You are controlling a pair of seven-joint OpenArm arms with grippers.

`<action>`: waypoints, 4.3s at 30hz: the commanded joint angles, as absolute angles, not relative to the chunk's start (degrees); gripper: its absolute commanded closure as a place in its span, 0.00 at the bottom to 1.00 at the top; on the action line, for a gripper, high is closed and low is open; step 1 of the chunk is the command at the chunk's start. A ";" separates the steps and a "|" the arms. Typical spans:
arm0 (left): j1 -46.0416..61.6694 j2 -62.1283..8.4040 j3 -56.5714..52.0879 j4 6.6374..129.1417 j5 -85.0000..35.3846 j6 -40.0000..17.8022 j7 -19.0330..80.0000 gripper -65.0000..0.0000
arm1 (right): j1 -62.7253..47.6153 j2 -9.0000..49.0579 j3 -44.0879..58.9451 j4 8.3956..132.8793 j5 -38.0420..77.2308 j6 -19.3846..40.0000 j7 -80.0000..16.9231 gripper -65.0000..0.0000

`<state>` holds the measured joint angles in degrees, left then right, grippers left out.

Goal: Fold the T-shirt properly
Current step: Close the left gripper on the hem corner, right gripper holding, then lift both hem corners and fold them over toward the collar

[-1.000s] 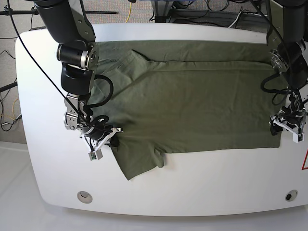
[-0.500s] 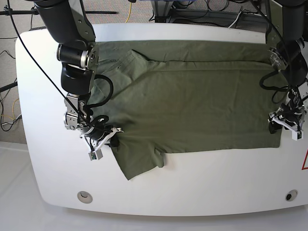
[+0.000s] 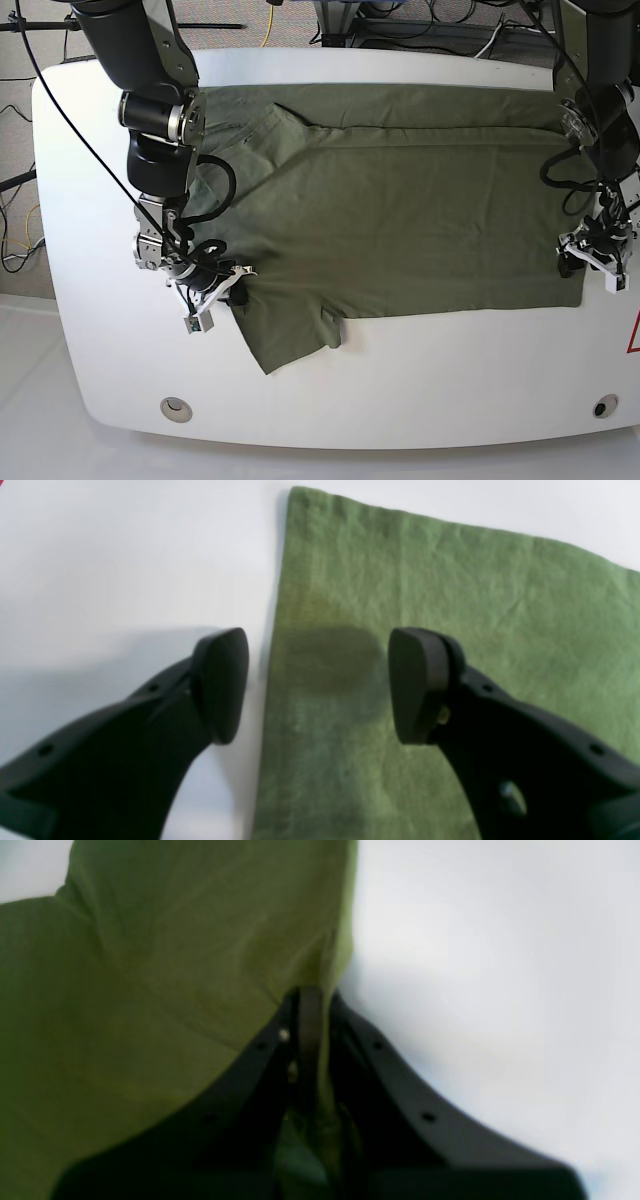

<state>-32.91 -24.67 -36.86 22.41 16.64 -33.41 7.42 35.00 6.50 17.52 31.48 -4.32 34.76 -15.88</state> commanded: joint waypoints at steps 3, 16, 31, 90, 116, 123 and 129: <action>-34.43 -25.33 -35.07 22.20 16.34 -33.27 7.56 0.35 | 36.49 6.80 17.26 31.92 -4.74 35.12 -16.39 1.00; -33.92 -25.38 -33.13 22.33 16.35 -33.61 8.44 0.68 | 36.06 6.79 17.16 31.84 -4.74 35.14 -16.79 1.00; -34.08 -25.43 -34.35 23.64 16.33 -36.84 10.48 0.91 | 36.34 6.70 17.12 31.80 -4.63 34.97 -16.92 1.00; -26.44 -23.82 -32.37 47.90 13.01 -38.64 15.46 1.00 | 24.84 7.13 17.62 79.09 -4.40 36.09 -39.92 1.00; -4.99 -23.12 -32.90 80.63 -0.85 -40.00 27.65 1.00 | 6.38 5.89 18.29 107.49 -3.86 36.14 -56.79 1.00; -1.93 -20.18 -31.95 85.15 1.40 -40.00 31.05 1.00 | 0.15 5.24 18.73 110.58 -3.42 36.49 -56.38 1.00; -0.16 -19.13 -32.41 86.56 1.84 -40.00 32.31 1.00 | -2.93 5.04 19.06 111.41 -3.31 36.69 -56.39 1.00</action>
